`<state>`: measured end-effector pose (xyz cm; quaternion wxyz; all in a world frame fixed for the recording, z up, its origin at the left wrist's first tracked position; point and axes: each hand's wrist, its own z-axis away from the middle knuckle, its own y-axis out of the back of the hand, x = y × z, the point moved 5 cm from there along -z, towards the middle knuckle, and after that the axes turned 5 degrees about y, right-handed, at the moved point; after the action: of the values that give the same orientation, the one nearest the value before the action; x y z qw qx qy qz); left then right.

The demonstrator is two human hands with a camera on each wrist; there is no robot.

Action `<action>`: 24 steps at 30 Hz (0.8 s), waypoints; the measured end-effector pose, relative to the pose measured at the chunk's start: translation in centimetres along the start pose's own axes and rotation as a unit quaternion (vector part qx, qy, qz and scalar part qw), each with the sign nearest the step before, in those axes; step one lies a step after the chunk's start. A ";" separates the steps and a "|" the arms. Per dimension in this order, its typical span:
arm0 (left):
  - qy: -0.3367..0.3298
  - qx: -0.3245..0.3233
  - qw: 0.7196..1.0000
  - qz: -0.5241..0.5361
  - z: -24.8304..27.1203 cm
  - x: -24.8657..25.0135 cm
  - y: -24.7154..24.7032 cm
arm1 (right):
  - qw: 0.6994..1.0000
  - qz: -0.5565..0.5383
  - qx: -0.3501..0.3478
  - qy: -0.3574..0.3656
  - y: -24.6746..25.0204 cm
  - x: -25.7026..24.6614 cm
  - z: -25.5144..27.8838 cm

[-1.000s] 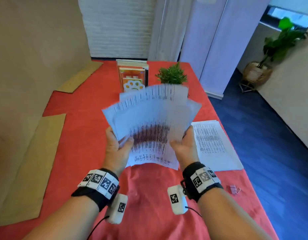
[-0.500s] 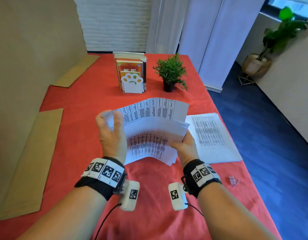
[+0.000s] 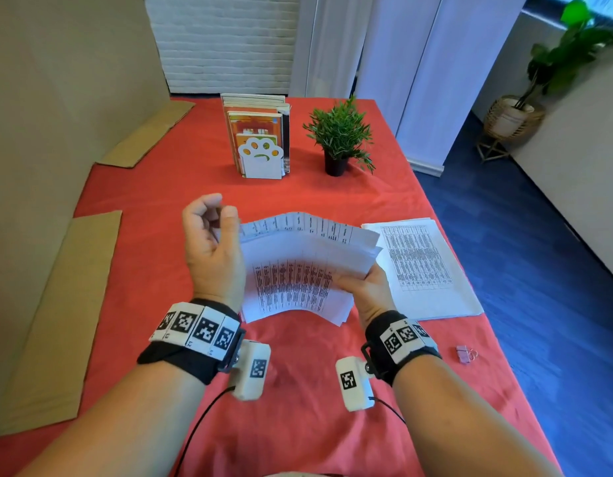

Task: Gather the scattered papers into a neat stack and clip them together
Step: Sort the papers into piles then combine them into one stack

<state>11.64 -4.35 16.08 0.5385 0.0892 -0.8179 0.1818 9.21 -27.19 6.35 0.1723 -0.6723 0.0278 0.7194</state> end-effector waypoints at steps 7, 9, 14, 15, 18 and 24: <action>0.115 -0.159 0.976 -0.095 1.1 -7.0 2.1 | 1.000 0.002 -0.018 -0.010 -0.7 -0.3 -0.1; 0.141 -0.182 0.966 -0.118 1.2 -8.4 2.2 | 1.000 0.008 -0.016 -0.010 -0.8 -0.3 -0.3; 0.154 -0.159 0.965 -0.140 0.8 -8.7 1.4 | 1.000 0.006 -0.011 0.003 -0.8 -0.4 -0.4; 0.149 -0.150 0.968 -0.132 0.8 -8.7 1.4 | 1.000 0.011 -0.010 0.011 -0.9 -0.5 -0.3; 0.146 -0.147 0.973 -0.101 1.3 -8.5 1.4 | 0.992 0.085 0.038 0.089 -0.7 -1.4 -0.1; 0.154 -0.174 0.972 -0.026 2.0 -8.6 1.2 | 0.886 0.227 0.050 0.402 -1.9 -6.8 0.5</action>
<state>12.97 -4.50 7.31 0.6695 -0.0137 -0.7419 0.0344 9.51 -26.71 13.45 0.0113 -0.8697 0.2825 0.4045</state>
